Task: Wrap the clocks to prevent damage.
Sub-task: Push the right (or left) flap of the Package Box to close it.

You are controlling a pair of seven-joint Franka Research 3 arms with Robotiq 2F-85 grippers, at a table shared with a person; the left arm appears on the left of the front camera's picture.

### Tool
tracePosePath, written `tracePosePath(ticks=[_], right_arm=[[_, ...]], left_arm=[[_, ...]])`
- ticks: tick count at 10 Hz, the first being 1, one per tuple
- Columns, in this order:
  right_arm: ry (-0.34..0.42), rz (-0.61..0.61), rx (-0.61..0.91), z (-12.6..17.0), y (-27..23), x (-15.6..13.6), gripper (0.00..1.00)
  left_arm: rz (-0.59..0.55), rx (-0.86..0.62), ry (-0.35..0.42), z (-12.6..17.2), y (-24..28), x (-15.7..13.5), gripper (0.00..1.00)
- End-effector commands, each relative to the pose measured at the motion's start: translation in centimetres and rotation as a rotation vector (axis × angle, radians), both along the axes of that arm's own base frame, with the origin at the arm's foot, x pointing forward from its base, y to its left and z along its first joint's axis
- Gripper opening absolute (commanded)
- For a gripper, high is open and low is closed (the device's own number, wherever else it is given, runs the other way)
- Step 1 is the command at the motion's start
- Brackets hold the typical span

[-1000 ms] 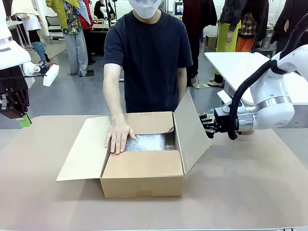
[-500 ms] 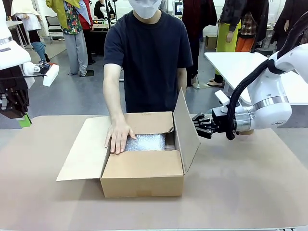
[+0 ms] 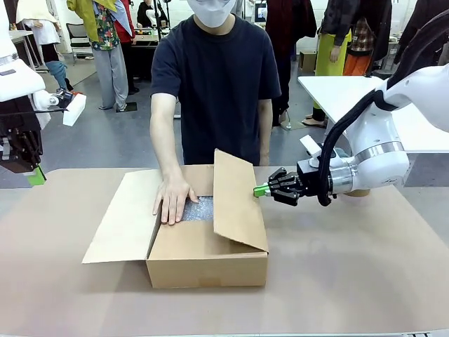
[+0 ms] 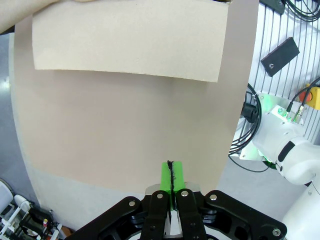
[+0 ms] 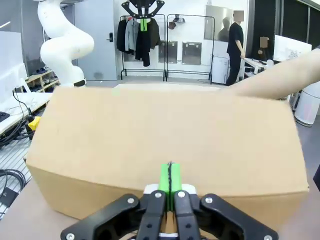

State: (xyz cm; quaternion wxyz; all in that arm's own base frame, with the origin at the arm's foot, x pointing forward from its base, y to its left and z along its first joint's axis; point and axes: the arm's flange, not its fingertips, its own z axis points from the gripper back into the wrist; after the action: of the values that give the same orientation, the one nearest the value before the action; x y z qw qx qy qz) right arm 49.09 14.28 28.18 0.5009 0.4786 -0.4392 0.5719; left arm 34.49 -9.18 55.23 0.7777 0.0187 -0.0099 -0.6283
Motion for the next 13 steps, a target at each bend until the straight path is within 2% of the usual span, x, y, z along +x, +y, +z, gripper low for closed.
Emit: tracePosePath(ticks=[1, 5, 10, 13], right_arm=[[0.003, -0.035, -0.009, -0.6, 1.1, 1.2, 0.01], [0.009, -0.024, -0.026, -1.2, 2.4, 1.8, 0.01], [0.084, -0.021, -0.1, -4.6, 2.6, 2.7, 0.01], [0.107, -0.036, -0.148, -5.1, 1.8, 2.8, 0.01]], left_arm=[[0.004, -0.008, 0.002, 0.0, 0.0, 0.0, 0.01], [0.004, -0.008, 0.002, 0.0, 0.0, 0.0, 0.01], [0.004, -0.008, 0.002, 0.0, 0.0, 0.0, 0.01], [0.004, -0.008, 0.002, 0.0, 0.0, 0.0, 0.01]])
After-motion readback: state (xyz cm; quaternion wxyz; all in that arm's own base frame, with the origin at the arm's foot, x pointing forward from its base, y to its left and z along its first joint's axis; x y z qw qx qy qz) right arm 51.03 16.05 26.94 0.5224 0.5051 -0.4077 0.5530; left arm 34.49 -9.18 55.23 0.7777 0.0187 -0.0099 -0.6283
